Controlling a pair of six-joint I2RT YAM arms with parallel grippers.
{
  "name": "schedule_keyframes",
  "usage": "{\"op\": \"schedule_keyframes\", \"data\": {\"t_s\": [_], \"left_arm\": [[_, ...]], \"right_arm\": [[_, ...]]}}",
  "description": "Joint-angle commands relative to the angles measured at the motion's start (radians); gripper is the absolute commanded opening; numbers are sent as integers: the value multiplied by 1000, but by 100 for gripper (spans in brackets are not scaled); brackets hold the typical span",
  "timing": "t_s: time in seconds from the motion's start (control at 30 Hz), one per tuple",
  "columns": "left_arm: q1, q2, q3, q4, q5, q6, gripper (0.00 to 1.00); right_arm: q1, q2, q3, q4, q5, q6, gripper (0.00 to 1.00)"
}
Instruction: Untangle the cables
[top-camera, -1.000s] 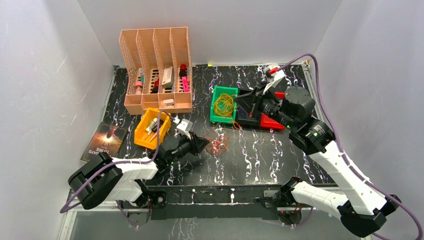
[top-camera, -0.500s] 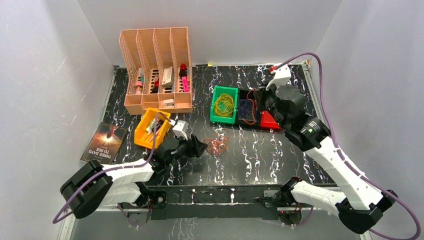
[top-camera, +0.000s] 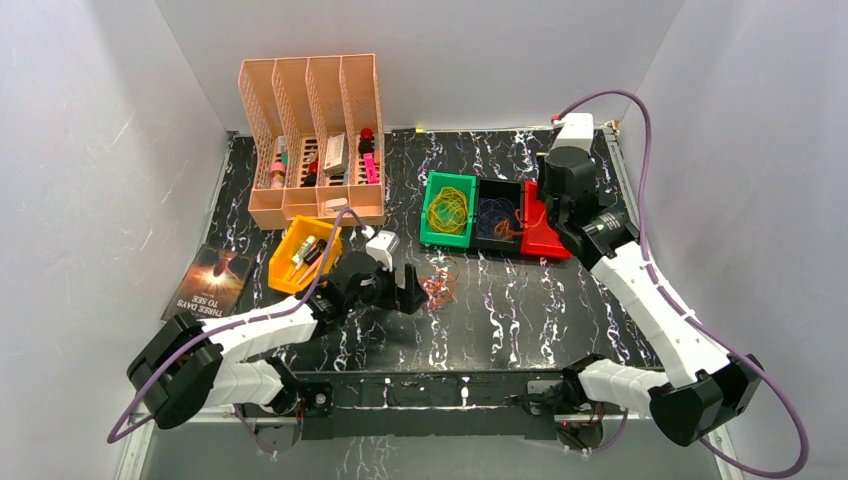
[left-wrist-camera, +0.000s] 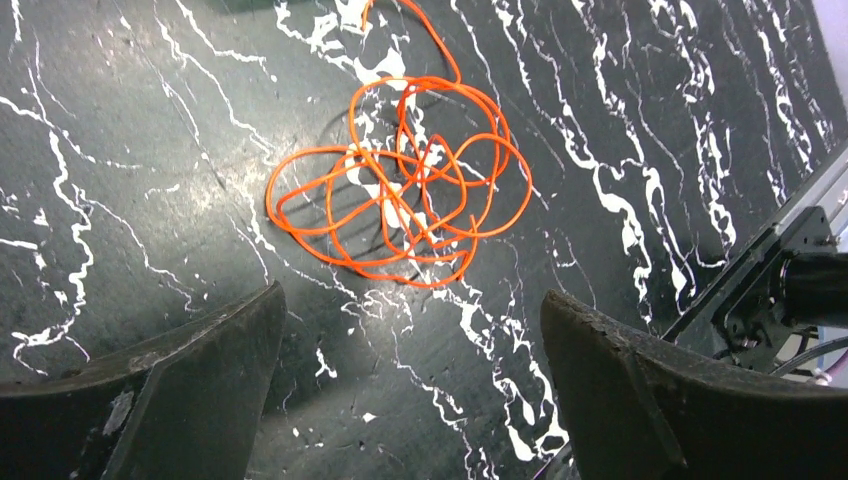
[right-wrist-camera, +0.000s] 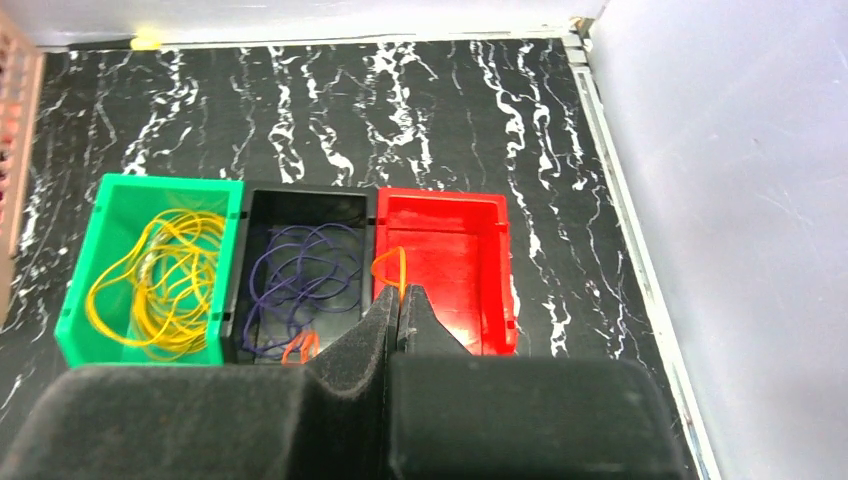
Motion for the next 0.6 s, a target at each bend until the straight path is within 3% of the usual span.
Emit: {"op": "schedule_keyframes", "data": {"t_s": [0.0, 0.57], "left_arm": [[4, -32, 10, -72, 29, 14, 98], [5, 17, 24, -96, 14, -15, 98]], "right_arm": [[-76, 10, 44, 84, -35, -10, 0], [-222, 82, 172, 198, -165, -6, 0]]}}
